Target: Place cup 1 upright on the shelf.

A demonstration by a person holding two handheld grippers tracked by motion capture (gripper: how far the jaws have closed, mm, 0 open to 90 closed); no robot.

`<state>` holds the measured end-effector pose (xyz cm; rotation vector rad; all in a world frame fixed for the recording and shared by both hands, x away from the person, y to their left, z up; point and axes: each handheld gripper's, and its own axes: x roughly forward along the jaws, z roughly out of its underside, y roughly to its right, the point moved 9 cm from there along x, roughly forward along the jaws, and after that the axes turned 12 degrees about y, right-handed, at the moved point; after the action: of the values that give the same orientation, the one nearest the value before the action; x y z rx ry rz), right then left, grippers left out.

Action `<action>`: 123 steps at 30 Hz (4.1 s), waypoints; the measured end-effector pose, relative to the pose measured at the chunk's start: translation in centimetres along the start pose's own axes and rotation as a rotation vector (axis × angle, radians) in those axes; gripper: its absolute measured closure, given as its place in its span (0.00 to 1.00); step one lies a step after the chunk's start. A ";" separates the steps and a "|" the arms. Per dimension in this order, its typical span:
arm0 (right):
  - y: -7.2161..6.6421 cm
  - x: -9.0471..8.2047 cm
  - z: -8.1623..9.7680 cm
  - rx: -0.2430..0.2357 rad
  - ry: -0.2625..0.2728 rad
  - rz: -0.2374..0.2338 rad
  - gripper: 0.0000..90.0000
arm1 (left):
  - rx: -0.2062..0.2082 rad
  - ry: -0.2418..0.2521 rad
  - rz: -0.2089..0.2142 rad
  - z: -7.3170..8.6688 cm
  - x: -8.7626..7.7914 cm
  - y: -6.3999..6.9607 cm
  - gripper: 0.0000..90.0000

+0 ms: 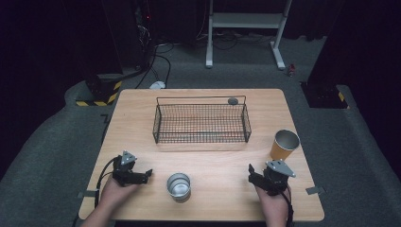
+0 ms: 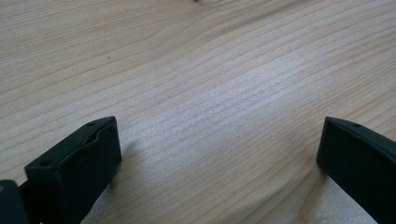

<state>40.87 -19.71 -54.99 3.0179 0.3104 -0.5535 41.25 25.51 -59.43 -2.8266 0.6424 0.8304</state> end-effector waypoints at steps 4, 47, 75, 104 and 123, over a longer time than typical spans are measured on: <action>1.4 -0.6 0.1 0.017 0.003 0.033 0.12 | 0.002 0.003 0.000 0.0 0.1 0.0 0.00; 7.7 0.0 -0.9 0.034 0.010 0.151 0.11 | 0.015 0.001 0.011 -0.2 0.2 0.2 0.00; 8.6 3.3 -3.1 0.062 0.072 0.106 0.10 | 0.012 0.004 0.004 -0.2 0.3 0.2 0.00; 8.6 3.3 -4.0 0.045 0.108 0.104 0.16 | 0.011 0.003 0.005 -0.2 0.3 0.2 0.00; 7.0 2.4 -5.0 0.019 0.133 0.083 0.16 | 0.011 0.003 0.004 -0.2 0.3 0.2 0.00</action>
<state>46.24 -25.64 -51.05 3.0752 0.1862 -0.3517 41.44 25.17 -59.43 -2.8183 0.6520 0.8203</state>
